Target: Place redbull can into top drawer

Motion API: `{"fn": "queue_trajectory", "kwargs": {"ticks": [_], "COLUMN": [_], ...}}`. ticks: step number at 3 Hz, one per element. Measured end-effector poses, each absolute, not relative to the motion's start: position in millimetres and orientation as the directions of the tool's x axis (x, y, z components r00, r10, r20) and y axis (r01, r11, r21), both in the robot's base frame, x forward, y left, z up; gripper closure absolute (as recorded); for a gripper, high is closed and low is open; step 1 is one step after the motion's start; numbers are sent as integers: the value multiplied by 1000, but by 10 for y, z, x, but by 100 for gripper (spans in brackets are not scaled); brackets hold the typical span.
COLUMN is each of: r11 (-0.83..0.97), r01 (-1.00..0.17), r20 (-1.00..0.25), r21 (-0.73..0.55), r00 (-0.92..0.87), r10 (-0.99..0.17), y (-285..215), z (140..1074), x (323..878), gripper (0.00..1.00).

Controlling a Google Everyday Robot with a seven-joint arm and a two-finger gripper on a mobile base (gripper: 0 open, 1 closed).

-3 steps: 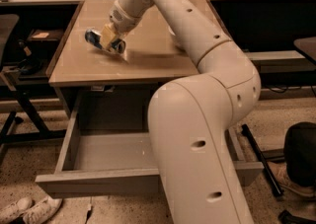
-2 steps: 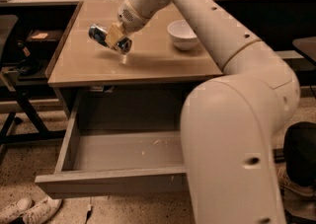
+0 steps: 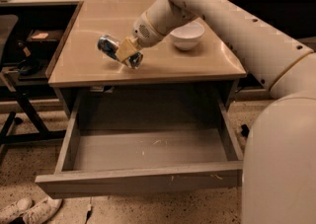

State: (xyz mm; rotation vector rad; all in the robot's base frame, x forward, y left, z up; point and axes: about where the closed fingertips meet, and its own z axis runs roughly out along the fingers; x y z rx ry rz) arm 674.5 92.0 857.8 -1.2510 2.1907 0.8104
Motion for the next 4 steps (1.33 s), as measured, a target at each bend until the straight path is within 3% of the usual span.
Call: {"fn": "queue_trajectory", "kwargs": {"ticks": [2,3,4], "r11": [535,628,631], "r01": [-808,-711,-717], "r20": [-668,-537,-560], "r21": [246,317,297], "r00": [-541,-680,-666], "r10": [-511,-499,-493], "y": [754,617,599], "z": [9109,8789,8895], "x": [5994,5228,5224], "gripper": [100,100,100]}}
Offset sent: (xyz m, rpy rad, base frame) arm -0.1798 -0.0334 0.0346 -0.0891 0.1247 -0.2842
